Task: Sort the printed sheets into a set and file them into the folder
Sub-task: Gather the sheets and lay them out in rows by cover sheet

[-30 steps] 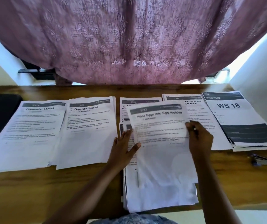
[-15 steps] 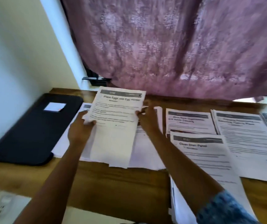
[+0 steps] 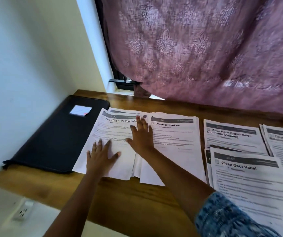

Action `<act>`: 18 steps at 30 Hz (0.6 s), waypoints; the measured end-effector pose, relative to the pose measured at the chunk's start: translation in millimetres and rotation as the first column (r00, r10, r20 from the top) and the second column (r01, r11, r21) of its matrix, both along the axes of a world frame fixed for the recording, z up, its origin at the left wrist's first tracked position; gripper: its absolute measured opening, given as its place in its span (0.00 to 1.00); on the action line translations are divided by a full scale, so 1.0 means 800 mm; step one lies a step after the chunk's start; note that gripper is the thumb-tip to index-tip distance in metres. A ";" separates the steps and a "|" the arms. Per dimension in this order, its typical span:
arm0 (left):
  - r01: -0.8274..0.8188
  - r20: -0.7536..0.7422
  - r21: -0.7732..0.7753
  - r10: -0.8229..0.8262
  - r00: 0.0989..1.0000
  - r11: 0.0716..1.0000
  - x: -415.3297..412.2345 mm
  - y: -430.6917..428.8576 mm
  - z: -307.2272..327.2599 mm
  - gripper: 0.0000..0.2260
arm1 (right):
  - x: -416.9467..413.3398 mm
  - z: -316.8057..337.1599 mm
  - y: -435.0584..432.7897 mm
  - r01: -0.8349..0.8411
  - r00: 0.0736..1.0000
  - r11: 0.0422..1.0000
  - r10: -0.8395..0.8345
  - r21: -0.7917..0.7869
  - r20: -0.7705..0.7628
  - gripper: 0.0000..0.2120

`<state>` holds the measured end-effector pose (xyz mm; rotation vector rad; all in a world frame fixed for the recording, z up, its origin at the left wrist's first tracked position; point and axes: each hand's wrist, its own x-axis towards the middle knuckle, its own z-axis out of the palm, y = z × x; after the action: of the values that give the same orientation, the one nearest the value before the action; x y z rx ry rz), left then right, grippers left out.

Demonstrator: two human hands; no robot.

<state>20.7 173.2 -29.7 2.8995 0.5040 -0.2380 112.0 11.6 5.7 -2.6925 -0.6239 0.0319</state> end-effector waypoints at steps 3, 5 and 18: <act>-0.029 0.011 -0.013 0.029 1.000 1.000 0.002 -0.005 -0.006 0.35 | -0.012 -0.014 0.003 -0.113 0.991 0.982 0.101 -0.151 -0.087 0.31; -0.025 0.030 -0.018 0.025 0.999 1.000 0.006 -0.011 -0.008 0.35 | -0.012 -0.022 0.004 -0.115 0.990 0.972 0.094 -0.205 -0.107 0.34; 0.042 0.249 -0.066 -0.024 0.968 0.997 0.020 -0.051 0.016 0.35 | -0.027 0.007 -0.045 0.013 0.999 0.995 -0.018 -0.103 -0.047 0.31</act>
<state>36.4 132.3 -16.6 2.8152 0.3955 0.1004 90.8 -24.4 11.1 -2.7859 -0.6025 0.1278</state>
